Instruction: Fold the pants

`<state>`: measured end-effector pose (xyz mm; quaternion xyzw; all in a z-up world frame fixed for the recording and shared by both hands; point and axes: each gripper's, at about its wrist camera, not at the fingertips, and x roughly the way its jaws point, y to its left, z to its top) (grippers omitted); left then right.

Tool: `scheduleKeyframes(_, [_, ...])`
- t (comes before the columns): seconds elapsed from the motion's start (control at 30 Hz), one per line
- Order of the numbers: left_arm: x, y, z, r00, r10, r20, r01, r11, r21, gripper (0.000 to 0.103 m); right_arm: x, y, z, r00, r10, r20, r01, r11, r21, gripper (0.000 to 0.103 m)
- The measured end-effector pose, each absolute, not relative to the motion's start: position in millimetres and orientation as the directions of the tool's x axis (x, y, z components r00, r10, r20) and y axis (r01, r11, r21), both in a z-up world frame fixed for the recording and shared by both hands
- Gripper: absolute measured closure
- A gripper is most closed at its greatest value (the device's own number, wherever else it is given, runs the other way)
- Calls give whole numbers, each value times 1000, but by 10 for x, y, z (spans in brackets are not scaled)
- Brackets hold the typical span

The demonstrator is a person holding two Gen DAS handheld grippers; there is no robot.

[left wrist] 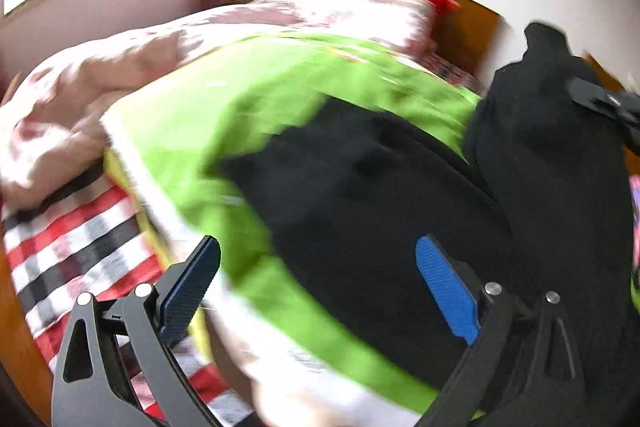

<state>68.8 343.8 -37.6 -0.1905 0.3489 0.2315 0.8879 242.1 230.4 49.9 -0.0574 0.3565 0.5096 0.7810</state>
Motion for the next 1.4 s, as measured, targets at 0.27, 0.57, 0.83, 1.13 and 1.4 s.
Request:
scheduleKeyframes(0.27, [346,3829,-507,590,318,-742,-630,756,-178,5,1837,3281,-234,10,631,-776,-909,329,256,36])
scheduleKeyframes(0.57, [251,3950,-530,620,247,-744,-612,746,-263,5,1966,2888,237,60,749,-659,-898,329,293,27])
scheduleKeyframes(0.83, [592,3939,-540,701,0,-713,-469,754,-461,26,1634,1983,61,180,628,-757,-923,374,90,27])
scheduleKeyframes(1.13, [879,3851,-651,694,-44,-719,-445,759,-475,42,1350,1420,-438,237,567,-789,-900,433,41,27])
scheduleKeyframes(1.4, [847,3844,-452,711,4,-703,-438,784,-439,64,1189,1370,-377,264,607,-750,-906,423,24,46])
